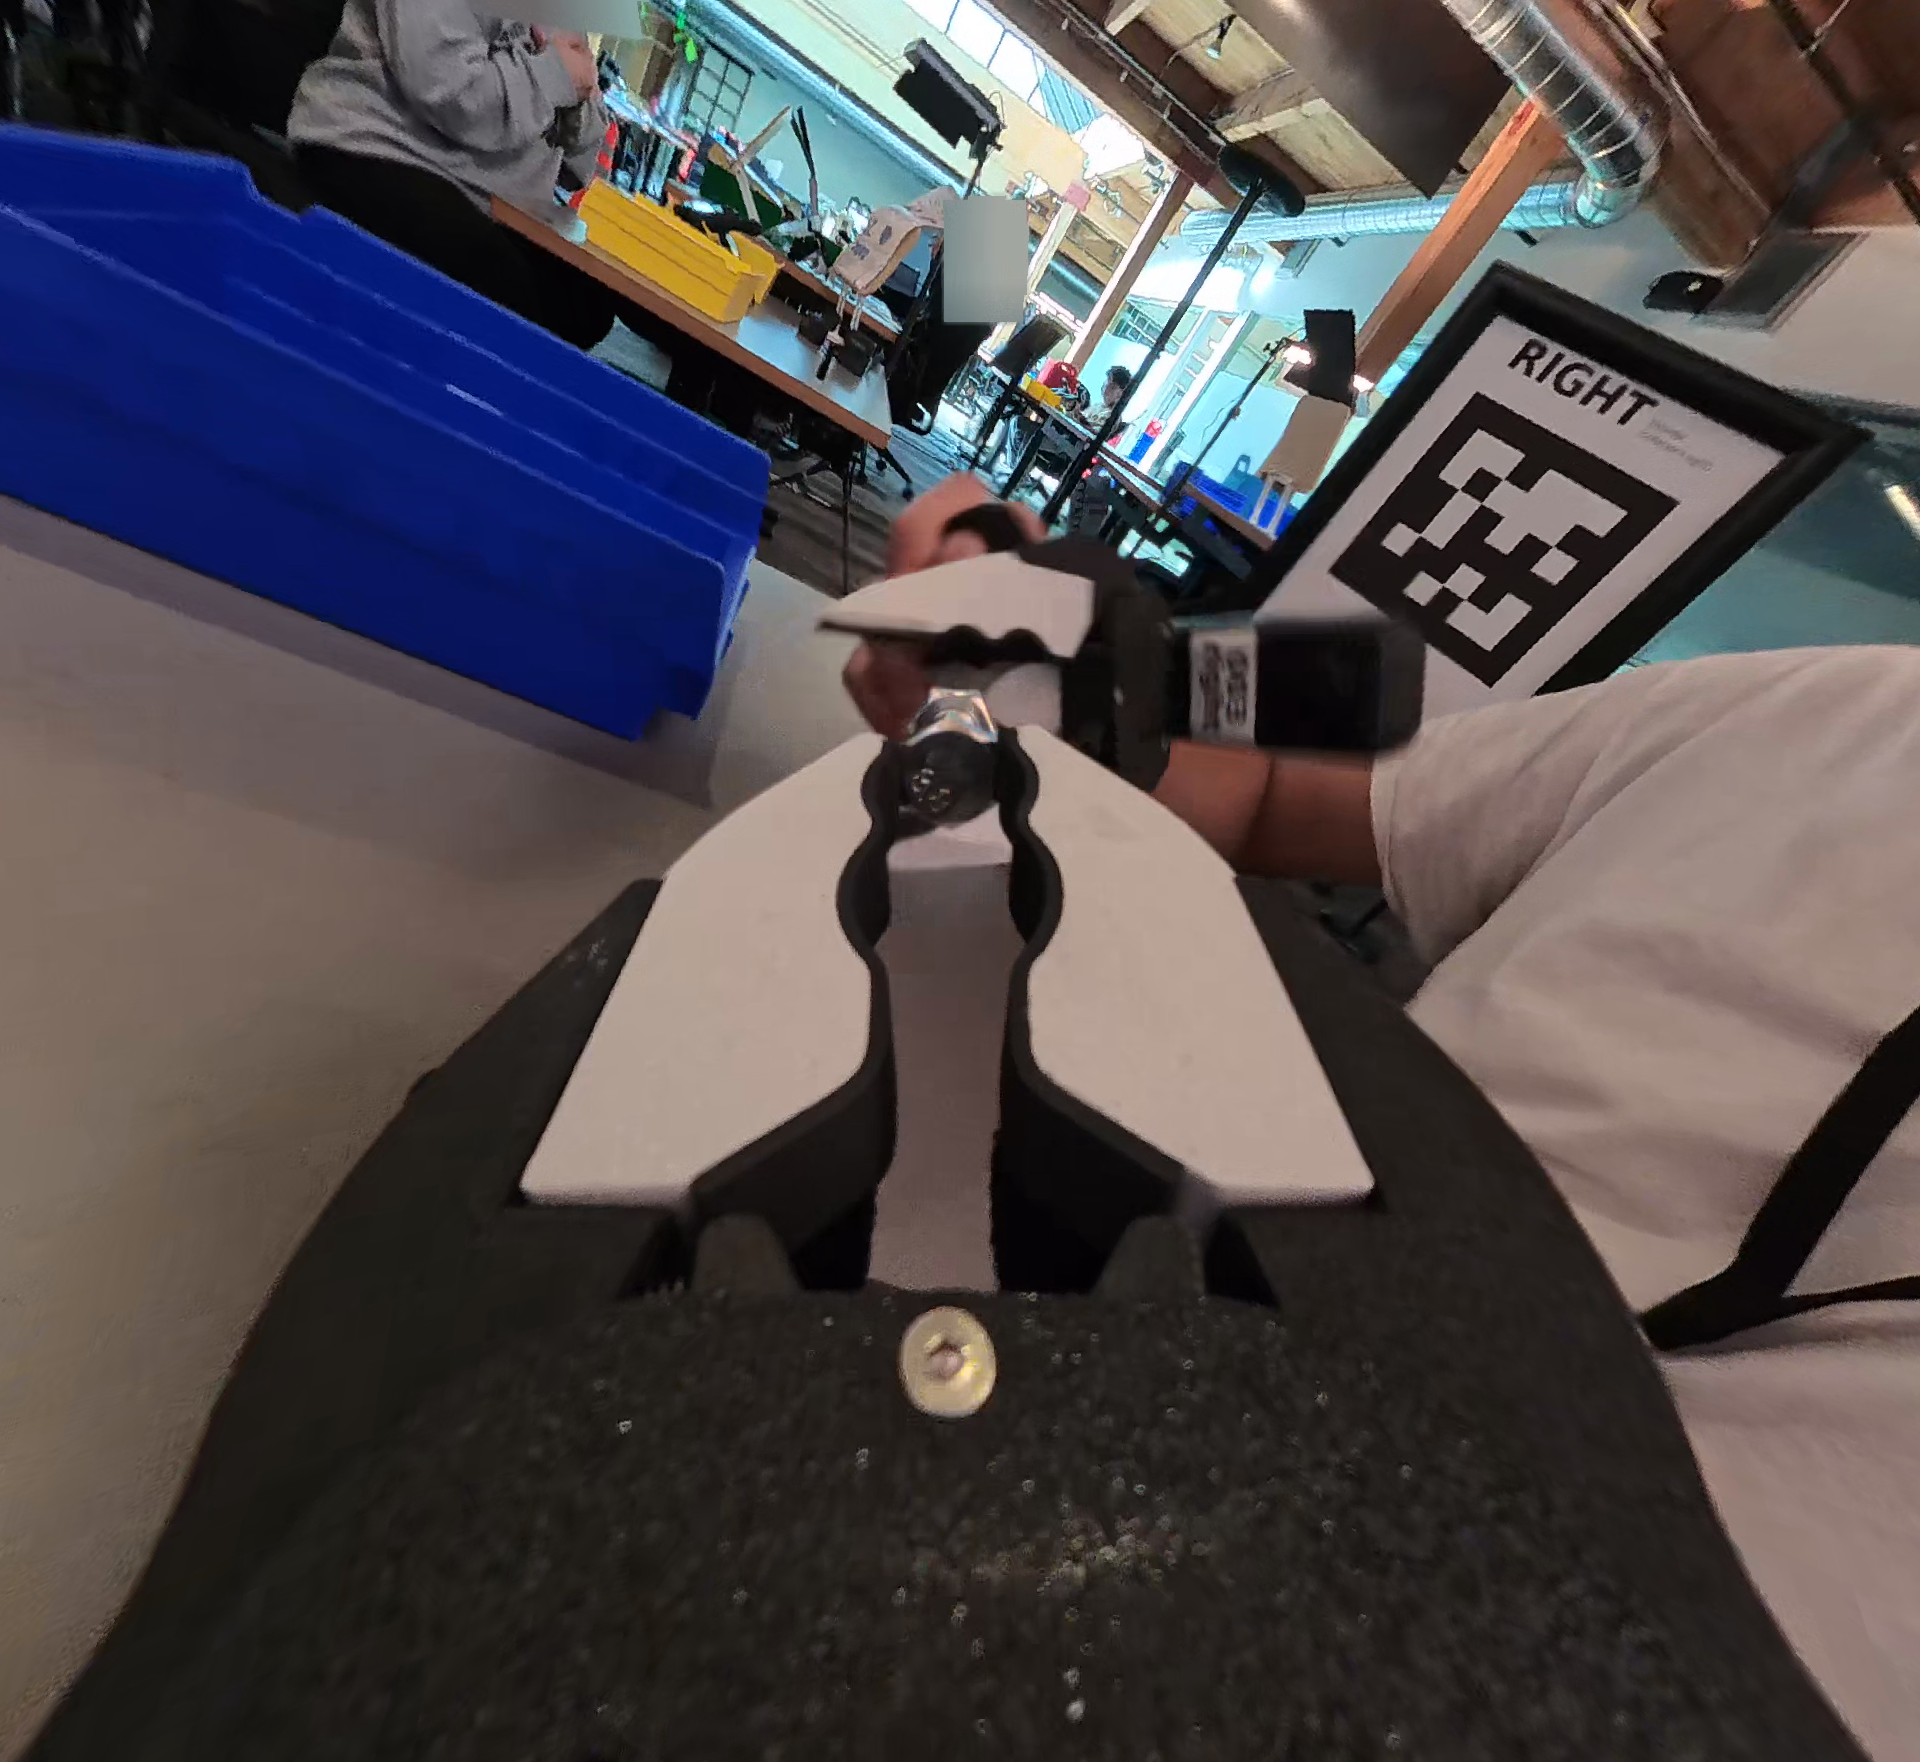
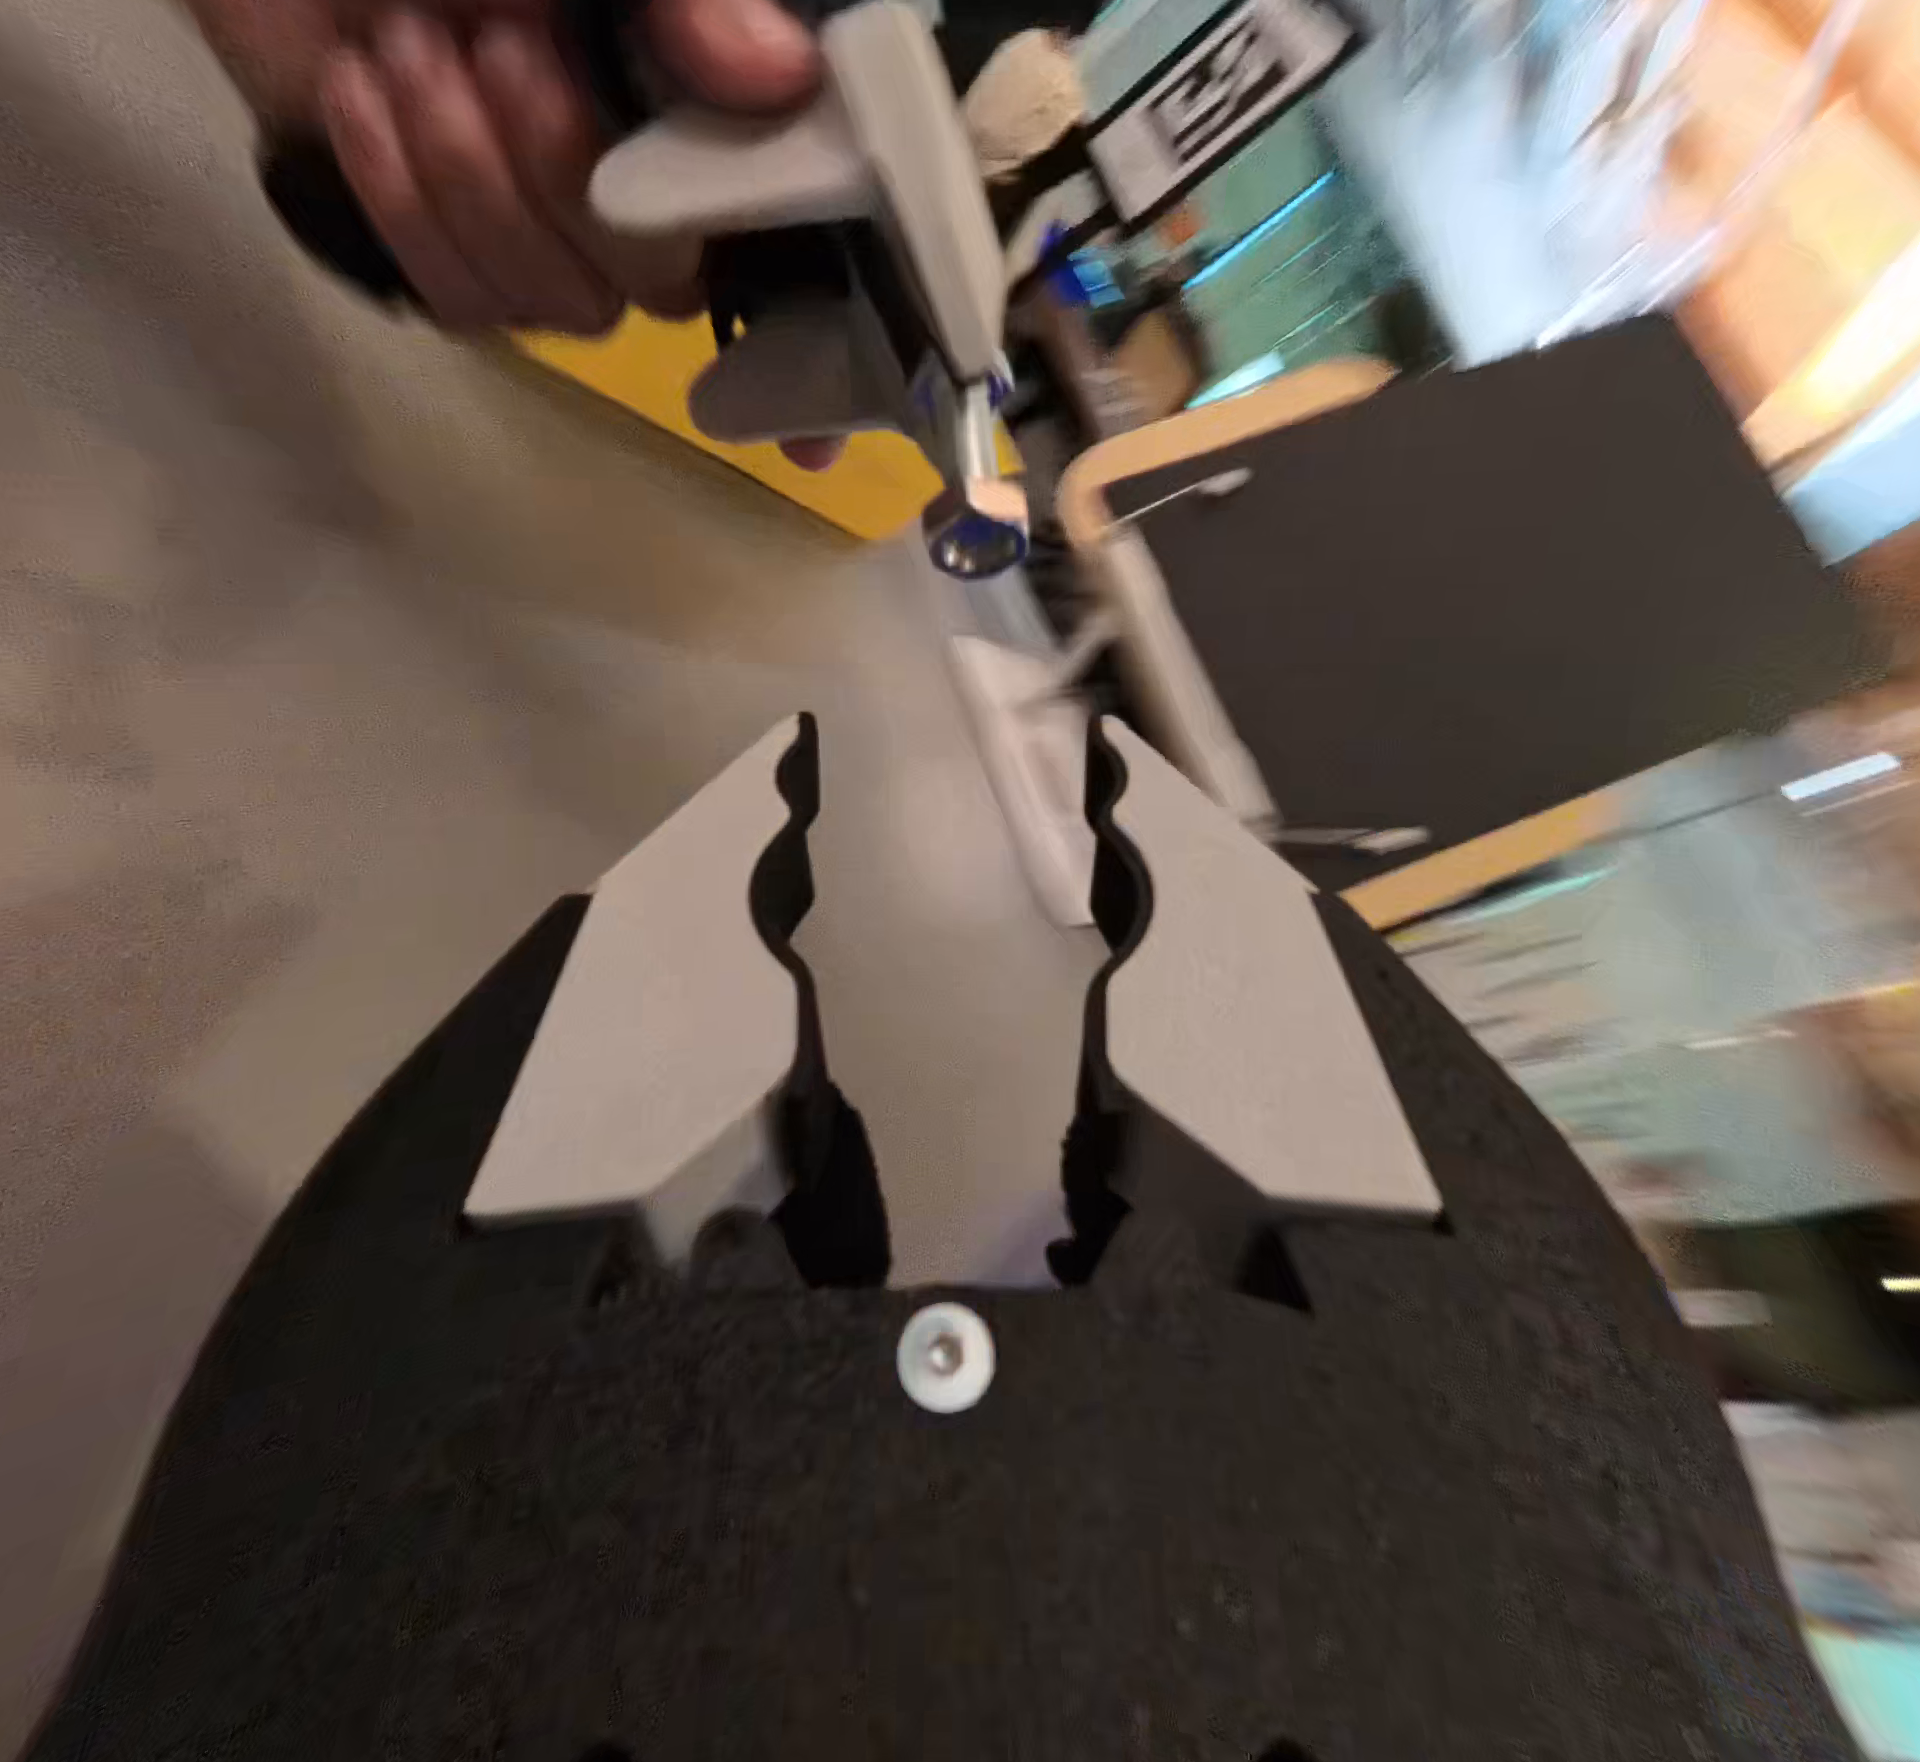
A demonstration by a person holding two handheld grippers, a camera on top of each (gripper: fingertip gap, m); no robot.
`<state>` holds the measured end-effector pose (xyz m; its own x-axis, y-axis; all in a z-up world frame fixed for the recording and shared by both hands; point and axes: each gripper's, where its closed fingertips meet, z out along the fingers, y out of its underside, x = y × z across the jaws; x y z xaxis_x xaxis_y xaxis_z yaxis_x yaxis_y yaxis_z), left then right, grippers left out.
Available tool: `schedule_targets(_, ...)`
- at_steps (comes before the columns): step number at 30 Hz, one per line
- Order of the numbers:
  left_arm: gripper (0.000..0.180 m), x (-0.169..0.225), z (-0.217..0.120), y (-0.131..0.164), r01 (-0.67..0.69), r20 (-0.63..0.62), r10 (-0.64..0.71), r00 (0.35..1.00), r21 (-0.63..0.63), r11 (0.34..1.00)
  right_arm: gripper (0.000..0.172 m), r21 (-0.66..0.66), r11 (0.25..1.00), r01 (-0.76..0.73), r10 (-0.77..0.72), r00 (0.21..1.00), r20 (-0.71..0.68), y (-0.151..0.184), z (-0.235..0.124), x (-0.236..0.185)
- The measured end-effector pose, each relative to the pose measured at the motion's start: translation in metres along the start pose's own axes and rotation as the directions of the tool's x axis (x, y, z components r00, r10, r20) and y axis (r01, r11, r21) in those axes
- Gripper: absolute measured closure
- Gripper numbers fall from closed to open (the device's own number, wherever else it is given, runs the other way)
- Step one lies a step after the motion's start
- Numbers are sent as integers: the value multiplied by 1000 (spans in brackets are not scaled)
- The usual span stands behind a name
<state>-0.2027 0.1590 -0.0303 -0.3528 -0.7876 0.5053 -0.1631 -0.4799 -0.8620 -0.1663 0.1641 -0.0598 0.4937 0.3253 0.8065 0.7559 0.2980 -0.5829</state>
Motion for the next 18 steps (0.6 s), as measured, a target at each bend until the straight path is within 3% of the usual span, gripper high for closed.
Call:
schedule_targets(2, 163, -1, 3, 6, 48, -12, -48, 999, -24, 999, 127, -13, 938, 345, -343, 929, -141, -9, -7, 3)
schedule_targets(3, 163, -2, 4, 8, 65, -15, -66, 998, -33, 997, 129, -9, 903, 430, -424, 887, -185, -14, -9, 1)
schedule_targets(9, 163, 0, 10, 16, 113, -42, -116, 992, -58, 992, 134, 1, 792, 611, -591, 767, -248, -28, -12, -8)
schedule_targets(14, 163, 1, 12, 18, 128, -56, -132, 990, -67, 990, 154, -20, 755, 656, -633, 720, -283, -30, -11, -8)
schedule_targets(18, 163, -1, 11, 21, 109, -40, -112, 993, -83, 991, 154, 31, 883, 468, -456, 872, -181, -26, -9, -10)
